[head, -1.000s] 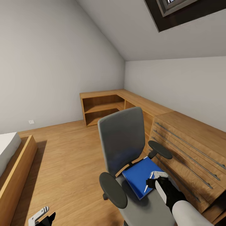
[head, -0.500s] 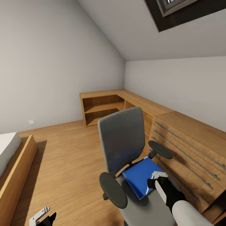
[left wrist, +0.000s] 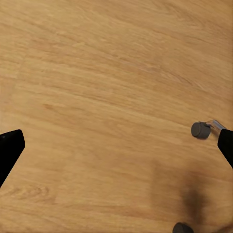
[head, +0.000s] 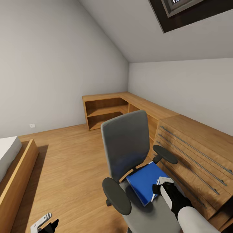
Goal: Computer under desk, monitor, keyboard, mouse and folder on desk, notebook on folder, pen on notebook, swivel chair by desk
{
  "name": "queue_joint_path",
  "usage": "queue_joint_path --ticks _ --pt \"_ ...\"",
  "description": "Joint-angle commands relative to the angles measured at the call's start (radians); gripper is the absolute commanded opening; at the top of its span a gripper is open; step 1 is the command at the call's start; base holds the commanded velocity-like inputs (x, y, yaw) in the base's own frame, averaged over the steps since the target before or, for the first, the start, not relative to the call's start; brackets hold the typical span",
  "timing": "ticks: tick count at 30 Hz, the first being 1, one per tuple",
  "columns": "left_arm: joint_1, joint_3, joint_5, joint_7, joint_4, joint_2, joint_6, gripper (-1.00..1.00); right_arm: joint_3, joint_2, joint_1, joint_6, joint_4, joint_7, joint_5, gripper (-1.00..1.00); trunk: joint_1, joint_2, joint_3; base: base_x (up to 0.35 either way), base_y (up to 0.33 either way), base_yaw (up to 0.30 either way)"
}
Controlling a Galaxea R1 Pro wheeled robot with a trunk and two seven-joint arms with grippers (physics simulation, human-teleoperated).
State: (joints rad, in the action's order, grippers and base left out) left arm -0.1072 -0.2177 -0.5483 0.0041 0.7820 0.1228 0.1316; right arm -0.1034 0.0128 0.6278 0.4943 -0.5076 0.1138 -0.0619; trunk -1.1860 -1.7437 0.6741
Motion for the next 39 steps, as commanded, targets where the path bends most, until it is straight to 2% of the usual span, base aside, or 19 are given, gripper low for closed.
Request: queue_joint_path --ticks 1,6,12,33,39 --pt "0.0 -0.001 -0.01 0.001 0.002 0.0 0.007 1.0 -0.002 0.0 0.0 0.006 0.037 0.006 0.006 -1.0 0.0 0.0 0.001 0.0 0.0 0.0" --pt "0.0 -0.001 -0.01 0.0 0.002 0.0 0.007 1.0 -0.004 0.0 0.0 0.034 0.032 0.006 0.005 -1.0 0.0 0.0 0.001 0.0 0.0 0.0" --pt "0.0 -0.001 -0.01 -0.001 0.002 0.0 0.007 1.0 -0.034 0.0 0.0 0.055 0.01 0.006 0.006 -1.0 0.0 0.0 0.001 0.0 0.0 0.0" --pt "0.0 0.0 -0.01 -0.001 0.002 -0.002 0.007 1.0 -0.038 0.0 0.0 0.063 0.007 0.006 0.007 -1.0 0.0 0.0 0.001 0.0 0.0 0.0" --pt "0.0 0.0 -0.012 0.0 0.002 -0.002 0.007 1.0 -0.038 0.0 0.0 0.063 0.007 0.006 0.007 -1.0 0.023 0.042 -0.018 0.0 0.0 0.0"
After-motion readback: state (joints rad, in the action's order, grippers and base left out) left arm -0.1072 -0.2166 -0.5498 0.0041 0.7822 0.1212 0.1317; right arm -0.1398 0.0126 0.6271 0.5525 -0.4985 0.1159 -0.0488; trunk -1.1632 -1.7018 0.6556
